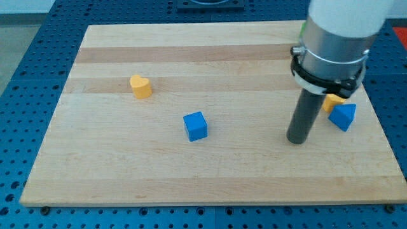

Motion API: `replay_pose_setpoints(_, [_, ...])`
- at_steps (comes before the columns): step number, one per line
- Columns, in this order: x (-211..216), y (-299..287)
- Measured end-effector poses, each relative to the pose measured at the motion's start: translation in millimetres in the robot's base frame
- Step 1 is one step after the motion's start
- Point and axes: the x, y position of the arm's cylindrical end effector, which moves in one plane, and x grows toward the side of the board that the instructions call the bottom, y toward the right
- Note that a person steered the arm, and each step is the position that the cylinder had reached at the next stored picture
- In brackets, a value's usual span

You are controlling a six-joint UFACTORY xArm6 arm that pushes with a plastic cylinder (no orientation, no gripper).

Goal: Slightly move the blue triangle below the yellow hexagon

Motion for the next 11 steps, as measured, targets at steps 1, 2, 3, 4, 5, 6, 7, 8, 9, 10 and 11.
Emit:
replay_pose_setpoints(1, [0,34])
replay_pose_setpoints(2, [3,67])
replay_pose_setpoints(3, [6,95])
replay_pose_setpoints(4, [4,106])
replay_pose_setpoints(5, [-1,111])
replay_pose_setpoints(6, [-5,111])
replay_pose_setpoints(7, [-6,111])
replay_pose_setpoints(8, [-6,107])
replay_pose_setpoints(9, [-6,104])
replay_pose_setpoints(10, [-6,99])
replay_pose_setpoints(11, [-6,94])
